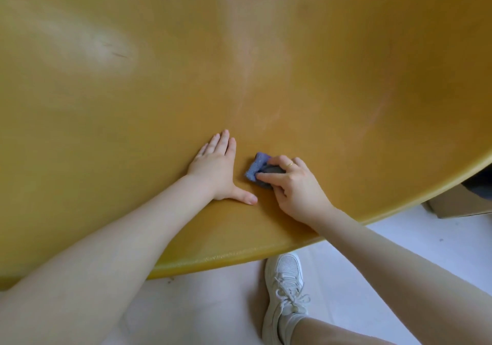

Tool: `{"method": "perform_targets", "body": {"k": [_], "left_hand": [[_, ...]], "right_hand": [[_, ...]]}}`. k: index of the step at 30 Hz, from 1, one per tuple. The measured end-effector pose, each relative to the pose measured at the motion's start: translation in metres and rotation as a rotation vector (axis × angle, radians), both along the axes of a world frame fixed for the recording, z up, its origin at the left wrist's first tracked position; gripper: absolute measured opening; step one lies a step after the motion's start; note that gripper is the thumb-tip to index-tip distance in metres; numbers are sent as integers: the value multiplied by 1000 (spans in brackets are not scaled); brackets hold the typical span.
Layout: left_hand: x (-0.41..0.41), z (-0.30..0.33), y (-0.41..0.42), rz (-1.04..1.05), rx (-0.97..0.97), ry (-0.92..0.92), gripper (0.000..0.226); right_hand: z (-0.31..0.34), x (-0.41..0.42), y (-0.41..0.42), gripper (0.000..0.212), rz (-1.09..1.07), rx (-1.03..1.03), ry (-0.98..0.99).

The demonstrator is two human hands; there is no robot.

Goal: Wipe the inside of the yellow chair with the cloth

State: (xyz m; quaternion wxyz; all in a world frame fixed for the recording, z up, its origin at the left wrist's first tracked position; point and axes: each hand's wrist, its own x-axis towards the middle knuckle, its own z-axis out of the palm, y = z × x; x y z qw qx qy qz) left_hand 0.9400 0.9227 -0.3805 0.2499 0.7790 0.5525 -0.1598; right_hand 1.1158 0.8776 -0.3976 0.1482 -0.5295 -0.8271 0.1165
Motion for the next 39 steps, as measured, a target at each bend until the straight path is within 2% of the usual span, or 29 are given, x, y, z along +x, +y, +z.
{"method": "perform_targets", "body": {"k": [3,8,12,15,18,22,25,27,30,32,34,39], "left_hand": [[0,1,-1,1,1,7,136],[-1,-4,2,-10,3,16,136],[2,-4,3,-19,-11,40,138],[2,-2,4,-21,-10,45,137],[2,0,4,-32,-14,72,138],[5,1,5,-31,-22,90,138],[4,2,4,-26,-26,87,138],[4,2,3,-24,-31,85,137],[3,3,3,-8,-46,76,136],[2,3,2,-7,-46,67,136],[1,2,1,-14,-50,50,135],[-18,12,3,-31,-117,-76,123]], "right_hand": [[0,6,16,44,10,-19,-24],[-6,18,85,39,-330,-3,-141],[-3,16,112,43,-447,-24,-171],[-3,5,87,43,-365,-44,-181],[2,-5,33,42,-146,-40,-116],[16,10,-15,41,130,-163,-71],[13,25,1,41,73,-145,-105],[10,40,24,41,-100,-49,-182],[14,67,47,44,-433,-46,-307],[16,65,43,46,-534,-63,-310],[12,49,29,43,-510,-69,-257],[4,-13,-24,40,-254,-85,-97]]}}
